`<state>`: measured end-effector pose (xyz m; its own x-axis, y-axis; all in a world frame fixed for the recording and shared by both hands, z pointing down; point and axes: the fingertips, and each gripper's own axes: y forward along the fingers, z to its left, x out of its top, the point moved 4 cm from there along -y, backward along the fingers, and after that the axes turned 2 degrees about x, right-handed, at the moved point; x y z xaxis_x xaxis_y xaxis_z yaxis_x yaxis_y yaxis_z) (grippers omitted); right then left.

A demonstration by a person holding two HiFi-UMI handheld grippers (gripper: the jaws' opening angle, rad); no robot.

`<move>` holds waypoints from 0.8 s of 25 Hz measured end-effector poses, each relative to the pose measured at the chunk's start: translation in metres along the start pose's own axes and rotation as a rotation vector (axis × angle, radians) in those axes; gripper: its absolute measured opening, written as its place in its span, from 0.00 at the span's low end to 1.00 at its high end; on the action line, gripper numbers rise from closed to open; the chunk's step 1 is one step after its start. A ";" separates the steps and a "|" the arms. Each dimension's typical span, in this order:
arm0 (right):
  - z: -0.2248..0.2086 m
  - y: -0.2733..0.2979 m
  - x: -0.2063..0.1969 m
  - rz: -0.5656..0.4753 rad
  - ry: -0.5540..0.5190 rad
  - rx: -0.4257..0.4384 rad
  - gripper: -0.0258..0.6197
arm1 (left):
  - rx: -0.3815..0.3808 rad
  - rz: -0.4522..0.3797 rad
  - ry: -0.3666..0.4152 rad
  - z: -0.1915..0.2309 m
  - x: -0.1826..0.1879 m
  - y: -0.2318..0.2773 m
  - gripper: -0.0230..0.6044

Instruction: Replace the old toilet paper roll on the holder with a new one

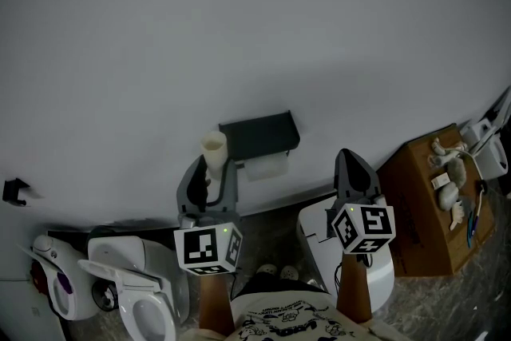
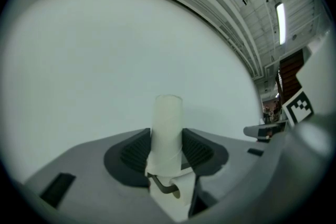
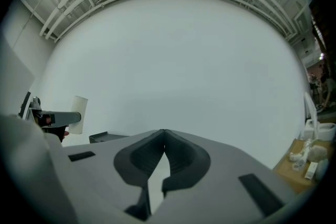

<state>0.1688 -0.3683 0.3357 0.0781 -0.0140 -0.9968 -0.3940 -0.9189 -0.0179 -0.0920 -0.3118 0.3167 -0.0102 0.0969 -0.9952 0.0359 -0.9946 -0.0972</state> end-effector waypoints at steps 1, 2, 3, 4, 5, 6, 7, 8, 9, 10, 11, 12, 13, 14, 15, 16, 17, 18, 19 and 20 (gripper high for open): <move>0.000 0.000 0.000 -0.001 0.000 -0.001 0.07 | 0.001 -0.001 -0.001 0.000 0.000 0.000 0.34; 0.000 0.000 0.000 -0.003 -0.001 -0.002 0.07 | 0.003 -0.001 -0.002 0.000 0.000 0.000 0.34; 0.000 0.000 0.001 -0.004 -0.001 -0.003 0.07 | 0.004 -0.002 -0.002 0.001 0.000 0.000 0.34; 0.000 0.000 0.001 -0.005 -0.002 -0.005 0.07 | 0.004 -0.002 -0.001 0.001 0.000 0.001 0.34; 0.000 0.000 0.001 -0.005 -0.003 -0.006 0.07 | 0.004 -0.002 0.000 0.001 0.000 0.000 0.34; -0.001 0.000 0.001 -0.004 -0.004 -0.007 0.07 | 0.005 -0.002 0.000 0.001 0.000 0.000 0.34; -0.001 0.000 0.001 -0.003 -0.005 -0.008 0.07 | 0.006 -0.003 -0.001 0.001 0.000 0.000 0.34; -0.002 0.000 0.000 -0.003 -0.005 -0.009 0.07 | 0.007 -0.003 -0.001 0.001 0.000 0.000 0.34; -0.002 0.000 0.000 -0.002 -0.005 -0.010 0.07 | 0.006 -0.003 0.000 0.001 0.000 0.000 0.34; -0.002 0.000 0.000 -0.002 -0.005 -0.010 0.07 | 0.004 -0.002 0.002 0.001 0.000 0.001 0.34; -0.002 -0.001 0.001 -0.002 -0.005 -0.010 0.07 | 0.001 -0.002 0.003 0.001 -0.001 0.001 0.34; -0.001 -0.001 0.001 -0.002 -0.006 -0.010 0.07 | -0.001 -0.001 0.004 0.001 0.000 0.001 0.34; -0.001 -0.001 0.001 -0.002 -0.007 -0.009 0.07 | -0.002 -0.002 0.005 0.001 0.000 0.001 0.34; -0.001 -0.001 0.002 -0.002 -0.009 -0.008 0.07 | -0.003 -0.003 0.006 0.001 0.000 0.001 0.34; -0.001 -0.001 0.002 -0.002 -0.011 -0.008 0.07 | -0.003 -0.004 0.005 0.001 0.001 0.001 0.34; -0.001 -0.001 0.002 -0.002 -0.013 -0.009 0.07 | -0.003 -0.005 0.005 0.001 0.001 0.000 0.34; -0.001 -0.001 0.002 -0.002 -0.014 -0.010 0.07 | -0.002 -0.007 0.004 0.002 0.001 0.000 0.34; -0.001 -0.001 0.002 -0.002 -0.014 -0.011 0.07 | -0.003 -0.008 0.005 0.002 0.002 0.000 0.34; -0.001 -0.001 0.002 -0.003 -0.014 -0.011 0.07 | -0.004 -0.008 0.007 0.002 0.002 0.000 0.34; -0.001 -0.002 0.002 -0.003 -0.014 -0.012 0.07 | -0.006 -0.009 0.009 0.001 0.003 0.000 0.34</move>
<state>0.1704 -0.3672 0.3334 0.0665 -0.0055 -0.9978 -0.3832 -0.9235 -0.0204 -0.0934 -0.3119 0.3141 -0.0015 0.1061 -0.9943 0.0416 -0.9935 -0.1061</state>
